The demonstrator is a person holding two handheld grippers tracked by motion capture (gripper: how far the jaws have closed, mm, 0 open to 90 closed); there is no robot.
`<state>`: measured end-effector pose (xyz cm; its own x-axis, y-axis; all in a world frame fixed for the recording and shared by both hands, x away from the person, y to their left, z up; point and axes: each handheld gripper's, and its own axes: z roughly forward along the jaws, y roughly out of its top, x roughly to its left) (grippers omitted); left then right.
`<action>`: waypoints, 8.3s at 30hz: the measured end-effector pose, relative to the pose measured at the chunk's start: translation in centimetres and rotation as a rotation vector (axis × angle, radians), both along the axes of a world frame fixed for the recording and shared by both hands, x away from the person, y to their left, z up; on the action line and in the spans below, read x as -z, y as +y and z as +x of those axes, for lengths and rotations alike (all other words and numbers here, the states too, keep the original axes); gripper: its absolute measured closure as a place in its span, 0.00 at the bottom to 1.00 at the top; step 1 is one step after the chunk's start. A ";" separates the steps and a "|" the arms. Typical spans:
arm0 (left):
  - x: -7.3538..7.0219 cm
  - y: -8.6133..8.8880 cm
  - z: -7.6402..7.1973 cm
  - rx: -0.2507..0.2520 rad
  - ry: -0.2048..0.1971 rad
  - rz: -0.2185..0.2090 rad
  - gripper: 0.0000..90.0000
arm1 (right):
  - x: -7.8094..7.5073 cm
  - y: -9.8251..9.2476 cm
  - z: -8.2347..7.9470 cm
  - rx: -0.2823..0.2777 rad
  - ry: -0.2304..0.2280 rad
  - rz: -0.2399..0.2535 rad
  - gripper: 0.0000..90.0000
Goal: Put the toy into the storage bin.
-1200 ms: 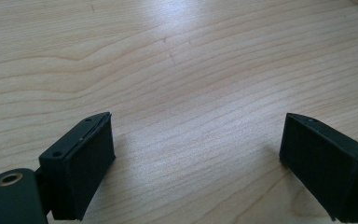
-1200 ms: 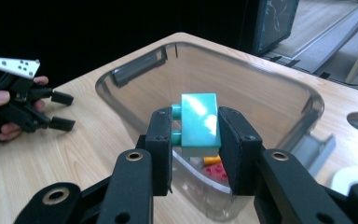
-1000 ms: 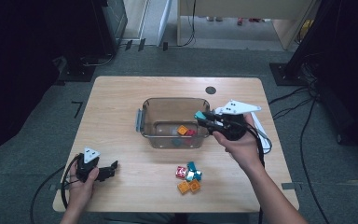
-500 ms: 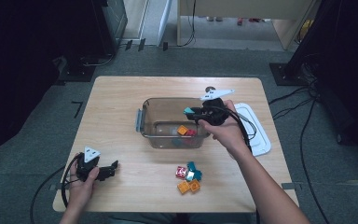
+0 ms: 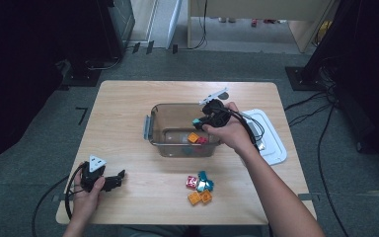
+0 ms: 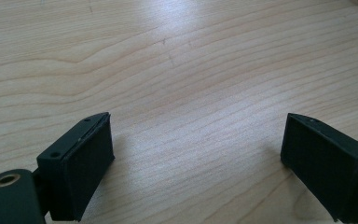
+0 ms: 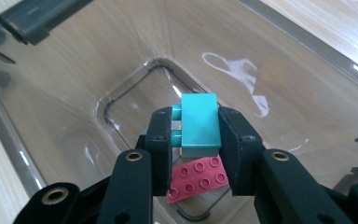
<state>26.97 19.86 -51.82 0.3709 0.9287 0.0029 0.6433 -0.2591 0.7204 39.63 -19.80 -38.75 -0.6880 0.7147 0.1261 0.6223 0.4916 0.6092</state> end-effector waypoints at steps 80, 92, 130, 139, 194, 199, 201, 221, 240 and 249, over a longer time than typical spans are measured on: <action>0.0 -0.1 0.0 -0.002 -0.003 -0.001 0.10 | 13.3 -4.7 -16.8 -0.151 -0.202 0.089 0.66; 0.0 -0.1 0.0 -0.002 -0.003 -0.001 0.10 | 12.1 -6.2 -16.6 -0.121 -0.203 0.144 0.67; 0.0 -0.1 0.0 -0.004 -0.003 -0.002 0.10 | 1.1 -9.3 -14.9 -0.043 -0.295 0.279 0.67; 0.0 -0.1 0.0 -0.003 -0.003 -0.002 0.10 | -1.5 -8.6 -13.5 -0.055 -0.325 0.286 0.67; 0.0 -0.2 0.0 0.006 -0.003 -0.002 0.10 | -1.3 1.1 -0.8 -0.070 -0.175 0.155 0.67; 0.0 -0.2 0.0 0.008 -0.003 -0.002 0.10 | -0.7 1.6 -0.4 -0.068 -0.150 0.131 0.67; 0.0 -0.2 0.0 0.008 -0.003 -0.002 0.10 | -0.5 1.7 -0.2 -0.066 -0.139 0.117 0.67; 0.0 -0.2 0.0 0.010 -0.004 -0.002 0.10 | 1.1 2.6 1.0 -0.027 -0.015 -0.018 0.66; 0.0 -0.2 0.0 0.012 -0.004 -0.002 0.10 | -0.2 2.1 0.3 -0.043 -0.047 0.007 0.34; 0.0 -0.2 0.0 0.012 -0.004 -0.001 0.10 | -1.2 0.9 -1.3 -0.069 -0.115 0.063 0.25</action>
